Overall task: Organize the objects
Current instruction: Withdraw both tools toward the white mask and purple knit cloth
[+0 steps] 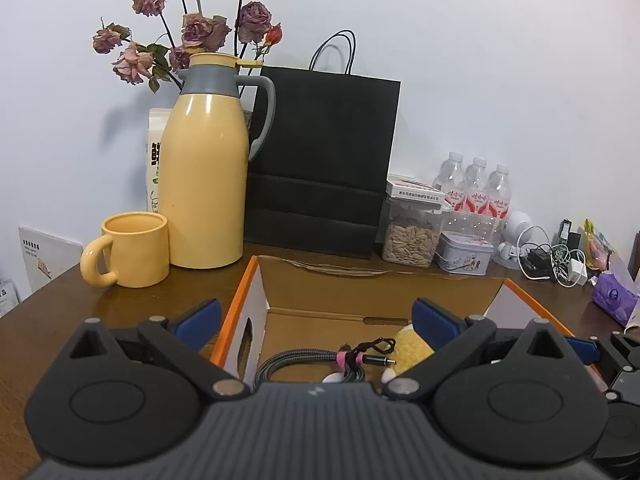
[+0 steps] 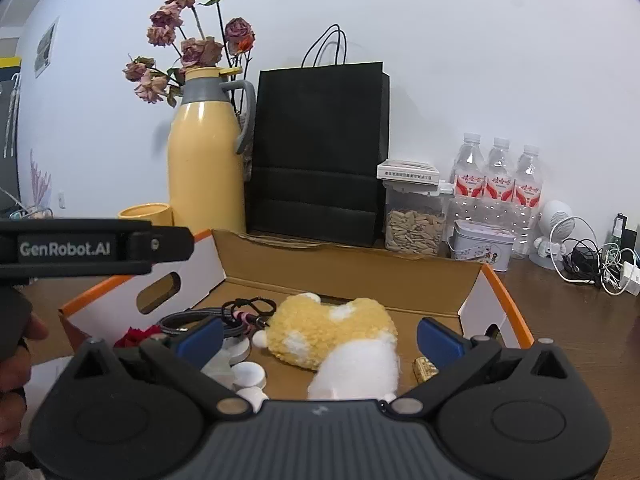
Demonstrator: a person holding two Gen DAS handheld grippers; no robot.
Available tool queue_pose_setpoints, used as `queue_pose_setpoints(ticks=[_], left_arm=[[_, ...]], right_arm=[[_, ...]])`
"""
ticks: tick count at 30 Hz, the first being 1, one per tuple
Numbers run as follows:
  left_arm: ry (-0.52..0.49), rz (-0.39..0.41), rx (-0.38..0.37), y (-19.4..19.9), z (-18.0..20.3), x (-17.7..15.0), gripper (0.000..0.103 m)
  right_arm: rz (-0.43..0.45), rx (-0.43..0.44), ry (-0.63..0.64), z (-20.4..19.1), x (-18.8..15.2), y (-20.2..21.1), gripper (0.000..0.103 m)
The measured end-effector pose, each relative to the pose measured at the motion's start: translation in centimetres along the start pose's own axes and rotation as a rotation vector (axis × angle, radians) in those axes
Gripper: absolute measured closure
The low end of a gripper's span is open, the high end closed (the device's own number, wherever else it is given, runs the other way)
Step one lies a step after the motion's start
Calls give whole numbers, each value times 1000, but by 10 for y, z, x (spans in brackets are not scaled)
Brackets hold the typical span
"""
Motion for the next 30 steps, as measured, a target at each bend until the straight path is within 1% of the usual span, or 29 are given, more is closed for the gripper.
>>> queue_pose_setpoints(ticks=[5,9,17,21,25,30], left_arm=[[14,-5,1,6,-4,3,0],[24,-12,-4,21,-11,8,0],[23,-82,20,49,-36,9,0],[1,-93,33,67,-47,4,0],[-18,-113,29,85,-53,-4,0],[-49,-159,31,106,-57,-21,0]], right_arm=[[6,-15,-1,3,0,2,0],[22,-18,-3,5,1,10,0],[24,22,13,0,3,40,0],[9,45,30,-6,-1,58,0],[-19,67,53,-15,-9,75,0],[-45,87,74,-25,-20,96,0]])
Point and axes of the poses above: each gripper's, at about its wrist camera, not at the fingertips, and y roughly against the way its jaws point, z to its right, x to its top, the point moved 4 cm from there along -y, roughly the way its jaws point, and after that the axes turned 3 degrees about z, right-handed, at the moved point
